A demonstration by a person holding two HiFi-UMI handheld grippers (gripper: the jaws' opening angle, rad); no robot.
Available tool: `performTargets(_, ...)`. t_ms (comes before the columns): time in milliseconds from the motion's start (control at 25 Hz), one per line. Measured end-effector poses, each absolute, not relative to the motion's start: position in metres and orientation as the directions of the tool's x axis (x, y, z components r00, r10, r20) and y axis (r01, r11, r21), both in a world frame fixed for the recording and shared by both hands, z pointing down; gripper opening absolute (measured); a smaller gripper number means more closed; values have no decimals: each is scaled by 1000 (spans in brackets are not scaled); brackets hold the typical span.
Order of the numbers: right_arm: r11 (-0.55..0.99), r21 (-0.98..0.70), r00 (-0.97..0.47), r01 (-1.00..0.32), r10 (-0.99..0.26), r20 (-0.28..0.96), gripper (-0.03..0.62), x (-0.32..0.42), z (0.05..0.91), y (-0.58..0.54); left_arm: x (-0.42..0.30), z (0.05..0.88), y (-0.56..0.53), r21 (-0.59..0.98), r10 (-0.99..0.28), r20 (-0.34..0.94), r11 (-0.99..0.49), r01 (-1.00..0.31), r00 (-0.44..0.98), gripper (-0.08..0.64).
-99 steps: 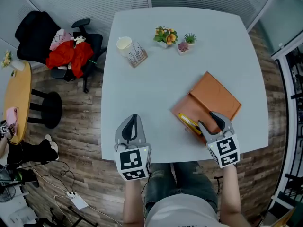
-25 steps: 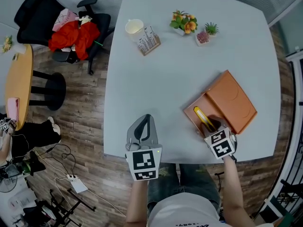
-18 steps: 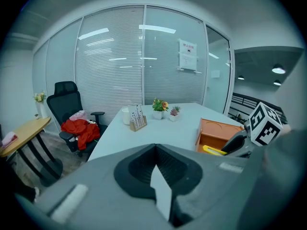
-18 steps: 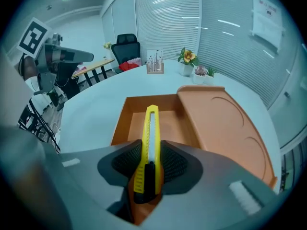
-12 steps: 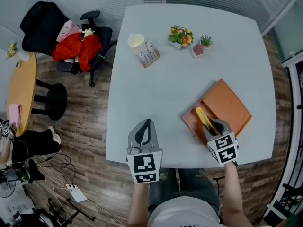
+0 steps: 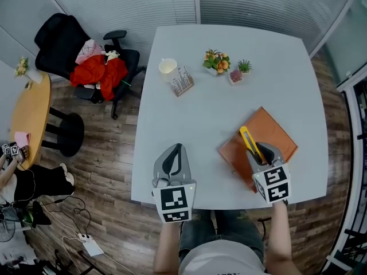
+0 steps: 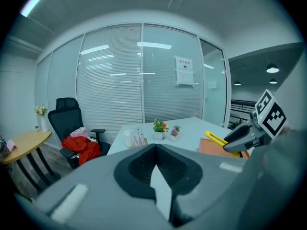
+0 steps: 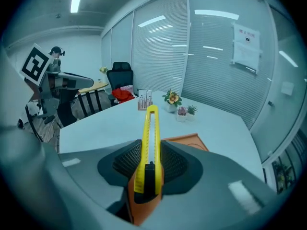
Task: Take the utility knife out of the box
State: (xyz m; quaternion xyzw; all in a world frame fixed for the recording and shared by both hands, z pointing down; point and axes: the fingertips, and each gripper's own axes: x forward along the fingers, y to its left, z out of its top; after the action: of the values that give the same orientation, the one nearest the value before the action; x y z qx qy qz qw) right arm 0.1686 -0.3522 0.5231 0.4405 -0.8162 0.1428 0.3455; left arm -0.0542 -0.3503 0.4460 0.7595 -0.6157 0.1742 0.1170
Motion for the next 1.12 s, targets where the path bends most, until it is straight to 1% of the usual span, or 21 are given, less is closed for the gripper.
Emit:
performTargets(400, 496, 122, -360, -860, -758, 543, 152, 181, 454, -369, -47, 396, -352, -65, -935, 303, -213, -975, 184, 0)
performTargets(1120, 393, 145, -334, -908, -889, 313, 152, 192, 357, -371, -53, 320, -344, -102, -978, 137, -172, -980, 158, 0)
